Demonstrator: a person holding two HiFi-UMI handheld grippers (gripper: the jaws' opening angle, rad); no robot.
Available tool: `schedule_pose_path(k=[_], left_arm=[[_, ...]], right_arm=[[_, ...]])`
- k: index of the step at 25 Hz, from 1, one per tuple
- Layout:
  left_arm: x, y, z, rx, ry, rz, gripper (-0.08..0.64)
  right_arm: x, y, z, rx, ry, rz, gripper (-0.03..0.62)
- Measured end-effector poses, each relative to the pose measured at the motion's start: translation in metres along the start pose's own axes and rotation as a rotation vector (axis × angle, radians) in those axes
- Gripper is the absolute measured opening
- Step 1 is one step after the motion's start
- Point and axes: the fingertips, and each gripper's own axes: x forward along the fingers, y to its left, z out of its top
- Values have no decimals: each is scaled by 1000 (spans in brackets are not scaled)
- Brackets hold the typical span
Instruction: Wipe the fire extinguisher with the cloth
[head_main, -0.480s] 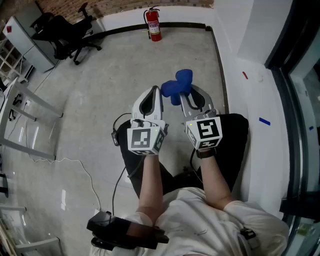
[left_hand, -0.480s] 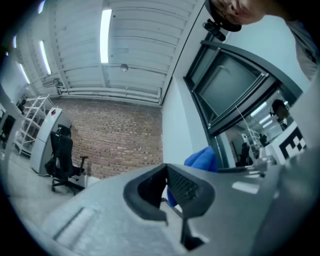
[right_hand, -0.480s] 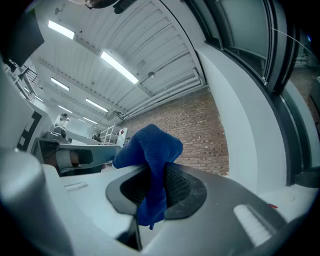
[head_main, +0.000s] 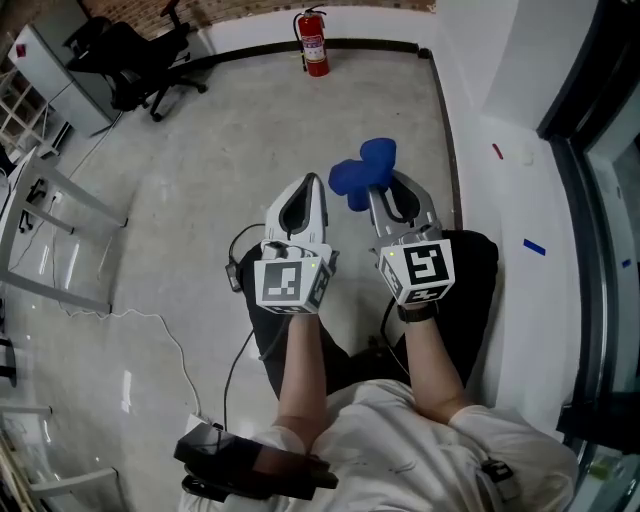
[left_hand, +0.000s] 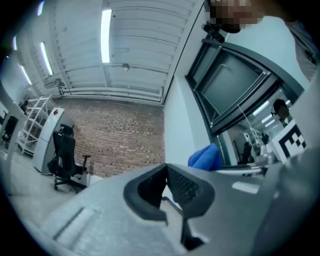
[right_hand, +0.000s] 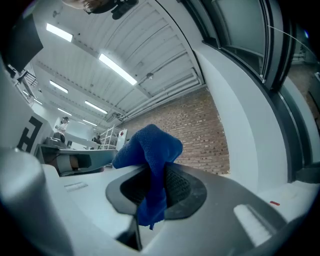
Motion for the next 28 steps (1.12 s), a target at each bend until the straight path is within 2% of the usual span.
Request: schedule_pose_path(k=[8,16,22,28], left_arm=[[46,41,-24,22,17,37,-2],[107,70,-20,24,-9,-17,-3],[147,116,-21,45,-48,-30,-2],[205,150,-10,28,-77,-47,-2]], right_arm=[[49,-23,-10,56,-6,-22,66],[117,-39,-5,34,-45,-31,66],[176,-39,-3,12,-74,-29,66],[243,-56,-1,3,-114,-10,66]])
